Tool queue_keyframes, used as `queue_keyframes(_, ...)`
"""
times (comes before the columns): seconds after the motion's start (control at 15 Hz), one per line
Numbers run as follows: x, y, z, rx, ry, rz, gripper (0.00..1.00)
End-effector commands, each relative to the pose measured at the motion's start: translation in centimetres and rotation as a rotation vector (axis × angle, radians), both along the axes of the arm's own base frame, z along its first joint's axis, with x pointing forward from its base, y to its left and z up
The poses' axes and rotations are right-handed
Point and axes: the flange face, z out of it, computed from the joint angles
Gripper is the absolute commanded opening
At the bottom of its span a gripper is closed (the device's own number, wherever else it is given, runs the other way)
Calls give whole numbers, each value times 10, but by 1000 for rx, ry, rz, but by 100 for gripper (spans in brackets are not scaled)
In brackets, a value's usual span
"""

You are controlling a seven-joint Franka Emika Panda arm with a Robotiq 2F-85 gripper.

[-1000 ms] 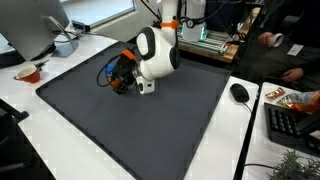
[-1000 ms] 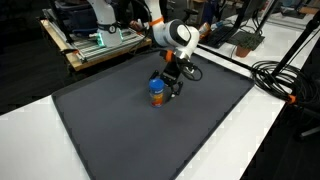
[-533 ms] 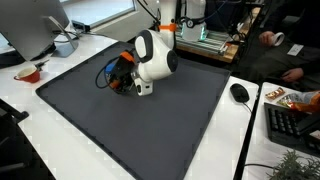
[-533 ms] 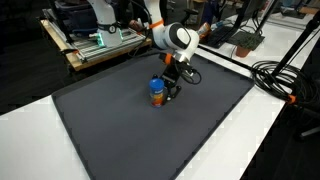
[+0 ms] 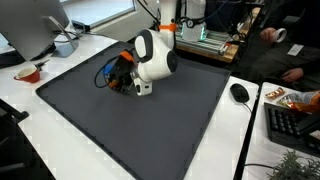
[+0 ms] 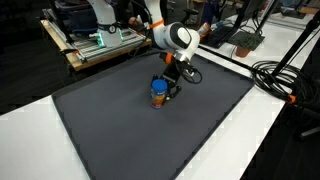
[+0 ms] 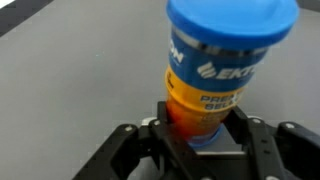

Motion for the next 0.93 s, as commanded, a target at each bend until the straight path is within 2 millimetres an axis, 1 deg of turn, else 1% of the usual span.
queue_keyframes(0.0, 3, 0, 8, 8, -13, 5, 33)
queue_keyframes(0.47, 9, 1, 35, 48, -50, -2, 33)
queue_keyframes(0.87, 10, -8, 38, 46, -55, -20, 33)
